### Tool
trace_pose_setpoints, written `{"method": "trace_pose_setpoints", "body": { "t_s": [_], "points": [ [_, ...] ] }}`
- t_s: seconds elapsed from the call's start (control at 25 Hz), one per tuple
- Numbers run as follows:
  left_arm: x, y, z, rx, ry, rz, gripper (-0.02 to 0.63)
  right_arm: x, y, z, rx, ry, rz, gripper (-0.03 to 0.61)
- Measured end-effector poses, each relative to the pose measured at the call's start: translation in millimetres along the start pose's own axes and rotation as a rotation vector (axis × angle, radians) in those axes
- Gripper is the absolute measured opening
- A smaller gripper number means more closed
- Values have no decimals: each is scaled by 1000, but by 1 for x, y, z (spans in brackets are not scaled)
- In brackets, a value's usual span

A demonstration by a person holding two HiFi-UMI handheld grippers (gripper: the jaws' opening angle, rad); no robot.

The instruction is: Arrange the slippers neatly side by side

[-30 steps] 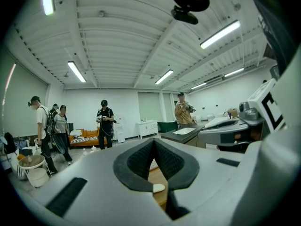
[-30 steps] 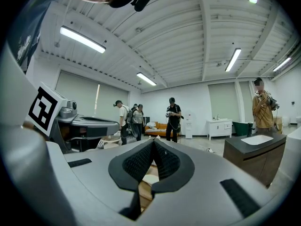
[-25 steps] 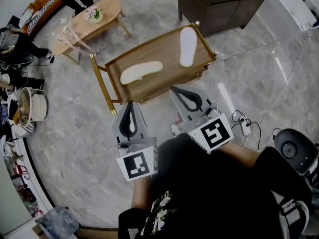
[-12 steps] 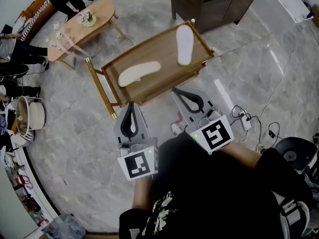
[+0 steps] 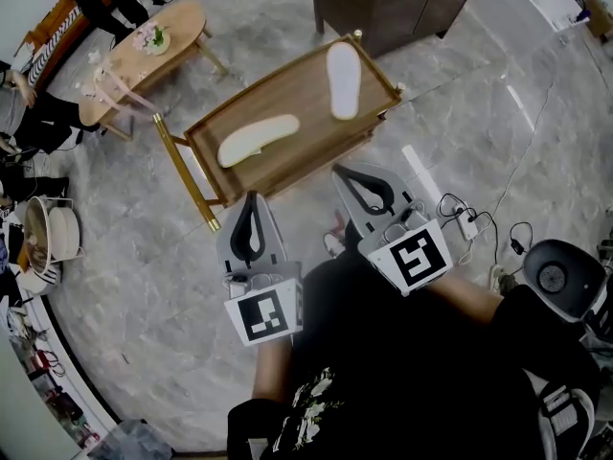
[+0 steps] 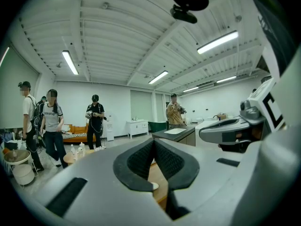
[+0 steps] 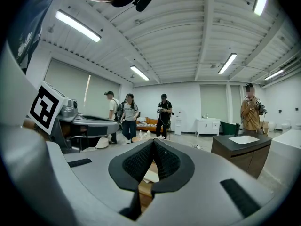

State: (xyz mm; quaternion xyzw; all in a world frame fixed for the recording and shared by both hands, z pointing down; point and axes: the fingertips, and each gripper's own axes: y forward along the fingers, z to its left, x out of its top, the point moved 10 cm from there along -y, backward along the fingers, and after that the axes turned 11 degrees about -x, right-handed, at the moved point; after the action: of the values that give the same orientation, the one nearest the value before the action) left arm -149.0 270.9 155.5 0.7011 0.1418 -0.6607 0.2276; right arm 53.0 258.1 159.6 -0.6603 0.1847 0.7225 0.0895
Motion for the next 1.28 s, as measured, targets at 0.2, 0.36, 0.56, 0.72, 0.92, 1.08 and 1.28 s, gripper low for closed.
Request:
{"method": "trace_pose_setpoints", "body": {
  "t_s": [0.2, 0.36, 0.56, 0.72, 0.92, 1.08, 1.28],
  "points": [
    [-5, -3, -1, 9, -5, 13, 2, -2, 0, 0, 2, 5, 7, -2],
    [-5, -12, 3, 41, -8, 26, 3, -2, 4, 4, 27, -1, 13, -2],
    [-4, -14, 2, 73, -11, 22, 3, 0, 10, 3, 60, -6, 15, -2],
    [-6, -15, 4, 96, -16, 27, 2, -1, 16, 5, 90, -11, 11, -2],
    [-5, -11, 7, 107, -19, 39, 3, 0, 25, 4, 105, -6, 13, -2],
    [-4, -3, 11, 104, -15, 45, 3, 0, 32, 0, 104, -3, 21, -2],
    [-1, 12, 15, 92, -11, 58, 2, 1, 42, -10, 94, 2, 27, -2]
  ]
}}
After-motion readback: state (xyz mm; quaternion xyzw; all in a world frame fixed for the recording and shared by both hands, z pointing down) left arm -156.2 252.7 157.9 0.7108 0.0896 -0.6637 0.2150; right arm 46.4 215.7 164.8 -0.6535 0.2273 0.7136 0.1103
